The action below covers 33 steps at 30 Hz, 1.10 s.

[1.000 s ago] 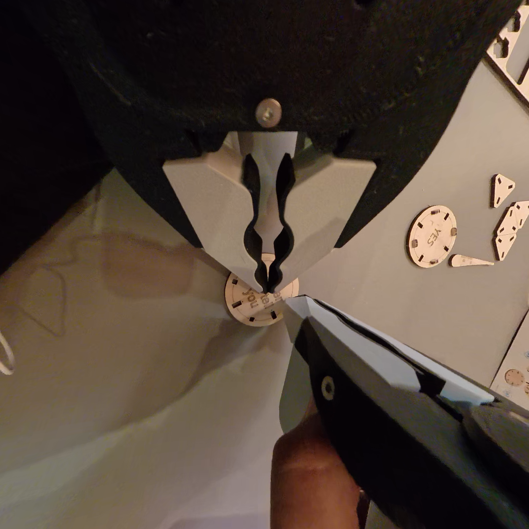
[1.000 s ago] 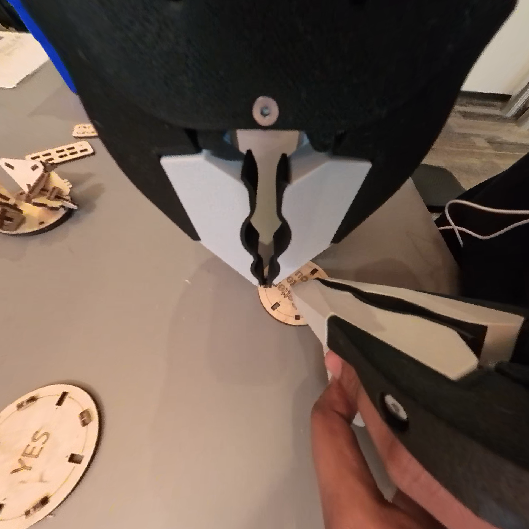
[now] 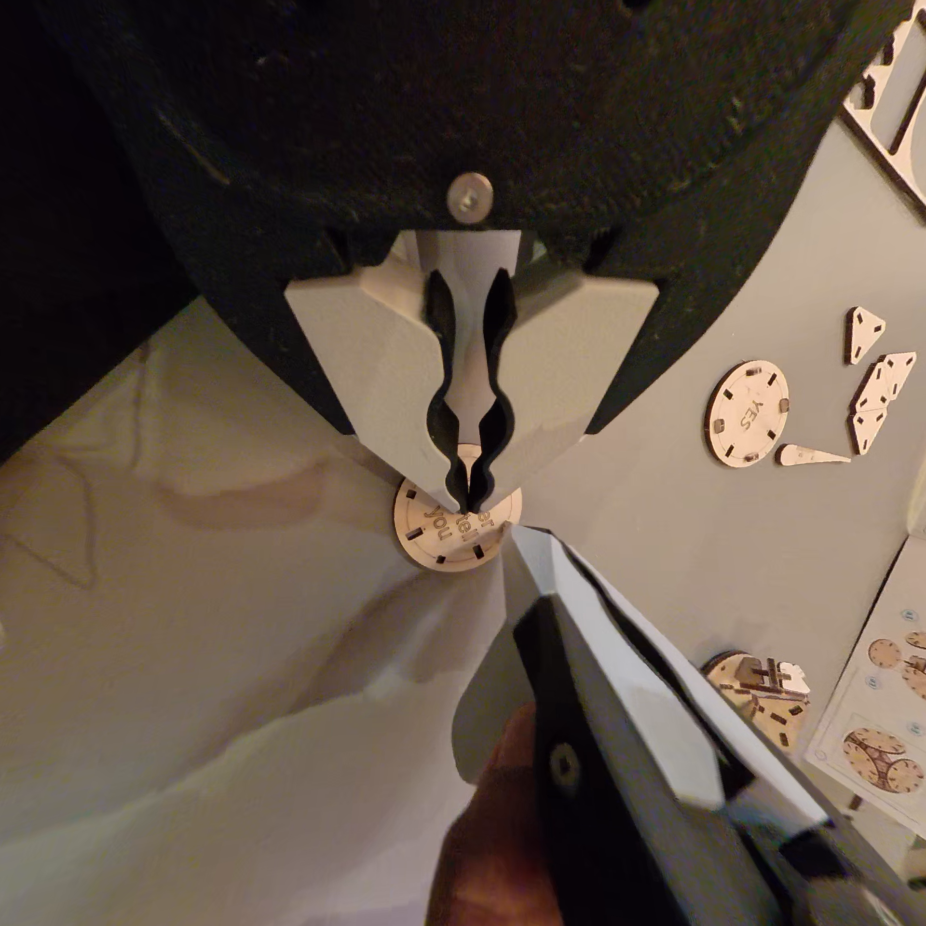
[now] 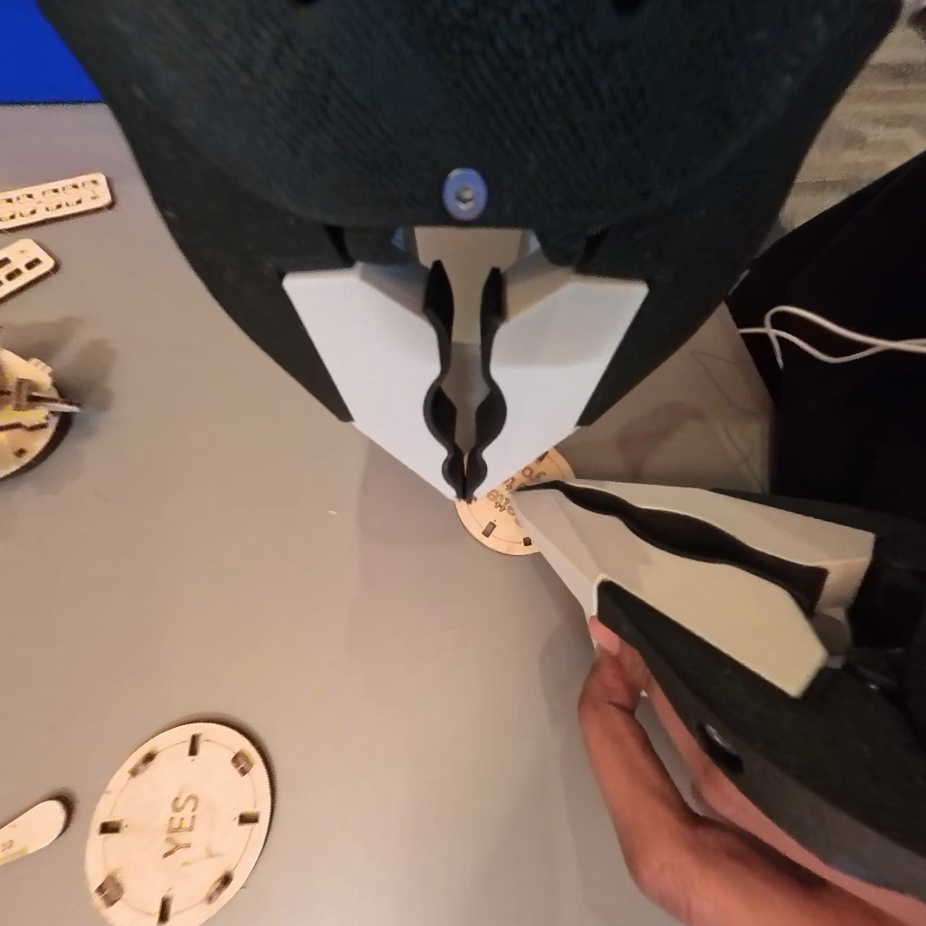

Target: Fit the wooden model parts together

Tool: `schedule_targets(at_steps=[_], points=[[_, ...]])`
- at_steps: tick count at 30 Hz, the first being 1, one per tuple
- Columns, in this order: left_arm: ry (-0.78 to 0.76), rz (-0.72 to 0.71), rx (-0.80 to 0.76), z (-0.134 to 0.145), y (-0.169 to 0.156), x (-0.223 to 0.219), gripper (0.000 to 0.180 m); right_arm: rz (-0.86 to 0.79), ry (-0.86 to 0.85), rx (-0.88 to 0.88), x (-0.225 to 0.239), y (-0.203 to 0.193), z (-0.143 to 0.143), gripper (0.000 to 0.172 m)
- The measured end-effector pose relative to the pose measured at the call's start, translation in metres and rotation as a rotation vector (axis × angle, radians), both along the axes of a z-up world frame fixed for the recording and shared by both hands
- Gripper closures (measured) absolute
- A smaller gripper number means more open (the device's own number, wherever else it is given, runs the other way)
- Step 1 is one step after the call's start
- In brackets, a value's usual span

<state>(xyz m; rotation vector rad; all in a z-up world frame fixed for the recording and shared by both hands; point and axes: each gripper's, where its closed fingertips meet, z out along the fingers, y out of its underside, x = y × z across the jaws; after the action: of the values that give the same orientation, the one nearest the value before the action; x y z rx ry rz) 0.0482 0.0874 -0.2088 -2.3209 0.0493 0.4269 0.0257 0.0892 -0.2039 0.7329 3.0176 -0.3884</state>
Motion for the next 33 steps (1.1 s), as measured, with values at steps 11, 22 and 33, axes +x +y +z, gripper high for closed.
schedule_targets(at_steps=[11, 22, 33], points=[[-0.007, 0.000, 0.001, 0.000, 0.000, 0.000, 0.180, 0.002, -0.023, -0.021, 0.003, -0.006, -0.003, 0.172], [-0.012, -0.001, 0.001, 0.000, 0.000, 0.000, 0.180, -0.035, -0.011, -0.023, -0.001, -0.001, 0.000, 0.172], [-0.009, -0.001, 0.001, 0.000, 0.000, 0.000, 0.180, -0.080, 0.023, -0.066, -0.007, -0.001, 0.008, 0.172]])
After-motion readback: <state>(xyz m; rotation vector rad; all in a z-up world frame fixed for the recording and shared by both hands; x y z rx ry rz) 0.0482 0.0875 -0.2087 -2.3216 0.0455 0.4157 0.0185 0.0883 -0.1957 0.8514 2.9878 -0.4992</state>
